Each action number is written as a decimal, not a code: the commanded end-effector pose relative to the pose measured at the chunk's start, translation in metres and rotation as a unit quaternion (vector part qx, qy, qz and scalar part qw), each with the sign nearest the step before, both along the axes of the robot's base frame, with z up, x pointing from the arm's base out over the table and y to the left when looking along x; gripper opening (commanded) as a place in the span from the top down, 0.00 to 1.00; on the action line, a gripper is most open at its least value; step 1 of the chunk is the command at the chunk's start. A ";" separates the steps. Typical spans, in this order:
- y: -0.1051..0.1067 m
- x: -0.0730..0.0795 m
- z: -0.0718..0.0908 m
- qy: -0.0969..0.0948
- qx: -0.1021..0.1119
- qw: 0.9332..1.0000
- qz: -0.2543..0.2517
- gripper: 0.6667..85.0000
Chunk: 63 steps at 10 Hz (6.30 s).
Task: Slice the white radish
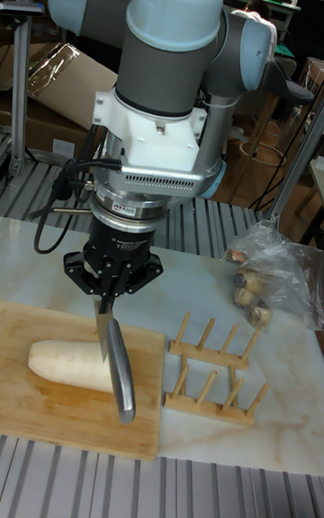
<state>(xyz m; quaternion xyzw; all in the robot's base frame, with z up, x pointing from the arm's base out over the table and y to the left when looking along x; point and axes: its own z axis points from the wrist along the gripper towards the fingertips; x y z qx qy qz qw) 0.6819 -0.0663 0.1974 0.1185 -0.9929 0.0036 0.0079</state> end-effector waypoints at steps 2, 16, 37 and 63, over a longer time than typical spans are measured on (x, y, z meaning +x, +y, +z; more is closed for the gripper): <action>-0.006 0.007 -0.002 -0.007 -0.008 0.999 -0.039 0.99; 0.029 0.044 -0.023 -0.034 0.055 0.980 -0.191 0.99; 0.027 0.007 -0.053 -0.040 0.030 0.995 -0.091 0.99; 0.024 -0.004 -0.059 -0.006 0.002 0.993 -0.122 0.99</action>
